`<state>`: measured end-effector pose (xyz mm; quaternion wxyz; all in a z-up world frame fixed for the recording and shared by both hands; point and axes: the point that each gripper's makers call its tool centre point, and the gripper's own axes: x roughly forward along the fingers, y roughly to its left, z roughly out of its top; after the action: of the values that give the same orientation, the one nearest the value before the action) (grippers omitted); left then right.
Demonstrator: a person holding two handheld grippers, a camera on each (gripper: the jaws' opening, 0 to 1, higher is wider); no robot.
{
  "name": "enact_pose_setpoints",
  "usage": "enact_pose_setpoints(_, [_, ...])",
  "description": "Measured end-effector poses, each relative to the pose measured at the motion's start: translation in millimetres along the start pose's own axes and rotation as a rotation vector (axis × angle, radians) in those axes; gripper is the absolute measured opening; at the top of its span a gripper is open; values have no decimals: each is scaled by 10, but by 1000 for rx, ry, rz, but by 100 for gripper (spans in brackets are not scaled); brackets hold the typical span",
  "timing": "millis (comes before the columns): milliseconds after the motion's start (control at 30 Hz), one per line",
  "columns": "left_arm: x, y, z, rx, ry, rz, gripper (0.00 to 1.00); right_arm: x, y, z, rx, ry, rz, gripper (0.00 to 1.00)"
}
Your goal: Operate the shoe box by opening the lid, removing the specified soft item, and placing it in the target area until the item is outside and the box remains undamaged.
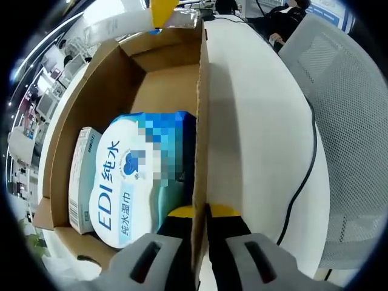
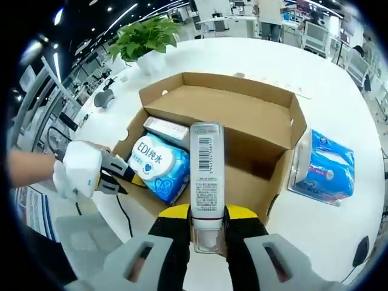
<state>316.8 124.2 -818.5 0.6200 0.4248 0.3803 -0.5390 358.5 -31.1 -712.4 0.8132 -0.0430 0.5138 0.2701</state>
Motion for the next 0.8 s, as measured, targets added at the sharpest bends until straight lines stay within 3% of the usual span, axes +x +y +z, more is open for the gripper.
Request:
enact_pose_setpoints(367, [-7, 4, 5, -1, 0, 1, 2, -210, 106, 20, -7, -43, 15, 17])
enact_pose_setpoints(800, [-8, 8, 5, -1, 0, 1, 2, -515, 97, 164, 40, -183, 6, 17])
